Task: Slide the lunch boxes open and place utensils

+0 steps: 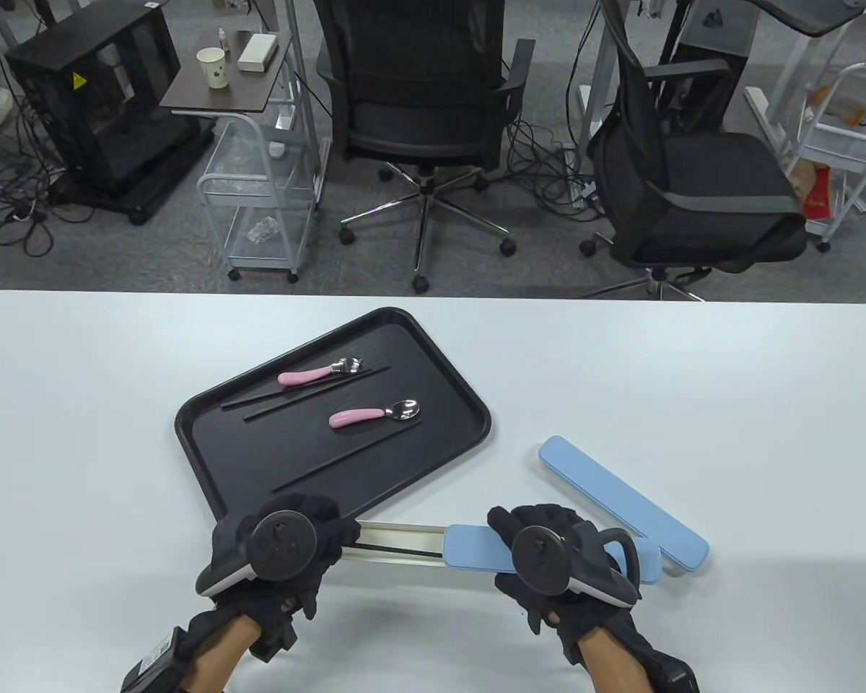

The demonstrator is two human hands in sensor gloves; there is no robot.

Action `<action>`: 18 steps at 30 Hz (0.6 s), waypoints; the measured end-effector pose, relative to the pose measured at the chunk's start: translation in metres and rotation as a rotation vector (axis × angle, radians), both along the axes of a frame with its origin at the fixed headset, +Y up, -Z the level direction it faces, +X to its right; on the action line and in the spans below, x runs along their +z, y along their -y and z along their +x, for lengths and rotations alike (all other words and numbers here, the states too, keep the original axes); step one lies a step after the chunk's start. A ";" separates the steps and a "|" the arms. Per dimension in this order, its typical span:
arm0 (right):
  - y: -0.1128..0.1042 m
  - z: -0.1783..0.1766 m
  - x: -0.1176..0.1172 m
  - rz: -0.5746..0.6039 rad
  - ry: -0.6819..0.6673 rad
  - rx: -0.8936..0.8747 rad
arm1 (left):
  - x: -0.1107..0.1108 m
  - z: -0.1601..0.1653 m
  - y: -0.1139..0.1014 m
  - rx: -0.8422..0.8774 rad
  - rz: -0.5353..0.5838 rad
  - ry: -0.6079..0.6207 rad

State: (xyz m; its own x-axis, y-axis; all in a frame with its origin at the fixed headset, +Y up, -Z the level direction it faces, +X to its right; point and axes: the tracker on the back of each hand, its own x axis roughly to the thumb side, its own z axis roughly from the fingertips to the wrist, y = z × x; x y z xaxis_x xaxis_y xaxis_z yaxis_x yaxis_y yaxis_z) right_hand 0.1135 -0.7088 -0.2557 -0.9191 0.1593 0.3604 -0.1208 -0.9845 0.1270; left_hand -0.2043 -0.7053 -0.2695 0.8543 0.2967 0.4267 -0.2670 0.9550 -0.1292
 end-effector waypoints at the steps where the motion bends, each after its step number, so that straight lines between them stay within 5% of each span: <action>1: 0.000 0.000 0.000 -0.001 0.000 0.000 | 0.000 0.000 0.000 -0.002 0.002 -0.002; 18: 0.002 0.003 -0.002 -0.024 0.008 -0.021 | -0.004 -0.010 -0.004 0.150 0.003 -0.012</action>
State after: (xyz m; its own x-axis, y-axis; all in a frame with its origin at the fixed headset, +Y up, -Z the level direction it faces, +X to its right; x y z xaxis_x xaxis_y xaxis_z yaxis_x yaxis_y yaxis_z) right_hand 0.1164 -0.7106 -0.2580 -0.9182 0.1868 0.3492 -0.1424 -0.9785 0.1492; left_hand -0.2140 -0.7016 -0.2734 0.8056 0.4199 0.4180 -0.4083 0.9047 -0.1219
